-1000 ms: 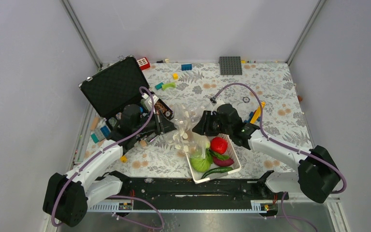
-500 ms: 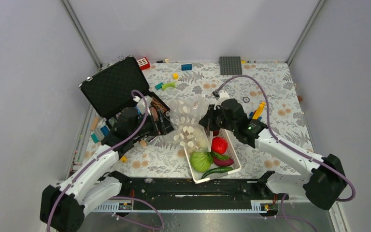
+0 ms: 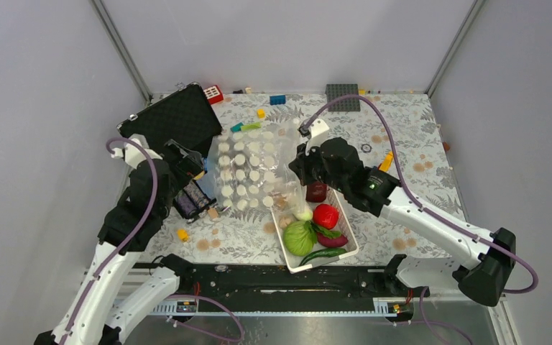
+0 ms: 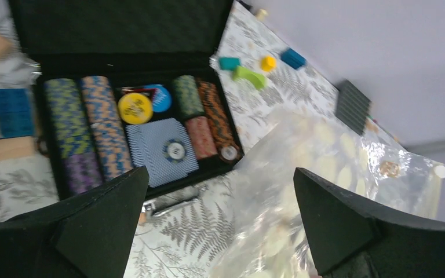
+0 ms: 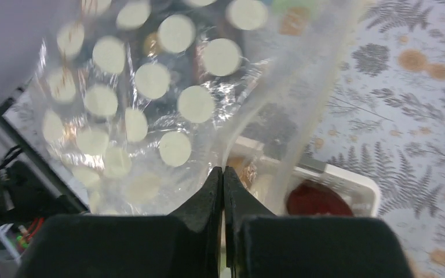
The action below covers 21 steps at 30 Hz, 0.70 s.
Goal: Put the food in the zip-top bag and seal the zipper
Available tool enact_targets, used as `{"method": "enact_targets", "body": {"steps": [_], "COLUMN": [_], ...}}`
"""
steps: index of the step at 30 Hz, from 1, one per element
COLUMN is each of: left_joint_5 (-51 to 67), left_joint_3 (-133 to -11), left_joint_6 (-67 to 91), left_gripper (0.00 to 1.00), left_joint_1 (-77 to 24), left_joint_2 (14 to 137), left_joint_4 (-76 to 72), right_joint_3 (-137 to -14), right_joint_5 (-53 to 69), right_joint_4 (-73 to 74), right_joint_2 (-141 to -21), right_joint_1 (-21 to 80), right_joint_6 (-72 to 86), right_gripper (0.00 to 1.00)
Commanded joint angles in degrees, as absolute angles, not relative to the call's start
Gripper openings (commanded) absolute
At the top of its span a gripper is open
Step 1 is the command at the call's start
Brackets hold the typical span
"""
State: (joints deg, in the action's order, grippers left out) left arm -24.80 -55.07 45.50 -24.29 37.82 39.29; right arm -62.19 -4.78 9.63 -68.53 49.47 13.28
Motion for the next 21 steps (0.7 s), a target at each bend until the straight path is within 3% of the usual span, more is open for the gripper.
{"method": "enact_targets", "body": {"steps": [1,5,12,21], "left_joint_5": [-38.12,-29.36,9.19,14.66], "left_joint_3": [-60.46,-59.44,-51.22,-53.84], "left_joint_6": [49.0,43.47,40.21,44.05], "left_gripper": [0.99,0.99,0.99,0.99], "left_joint_1": [-24.43,-24.42,-24.41,-25.92], "left_joint_2": [40.88,40.68,43.47,55.22], "left_joint_4": [50.83,46.01,20.38,14.27], "right_joint_3": [-67.67,-68.69,-65.88,-63.22], "right_joint_5": [-18.37,-19.33,-0.22,8.26], "right_joint_4": [14.02,15.44,8.42,6.44], "right_joint_2": [-69.54,-70.76,-72.62,-73.17], "right_joint_1": [50.62,50.63,51.92,53.05], "right_joint_6": [8.66,15.51,11.05,8.29], "right_gripper": [0.0,0.0,0.0,0.0]}}
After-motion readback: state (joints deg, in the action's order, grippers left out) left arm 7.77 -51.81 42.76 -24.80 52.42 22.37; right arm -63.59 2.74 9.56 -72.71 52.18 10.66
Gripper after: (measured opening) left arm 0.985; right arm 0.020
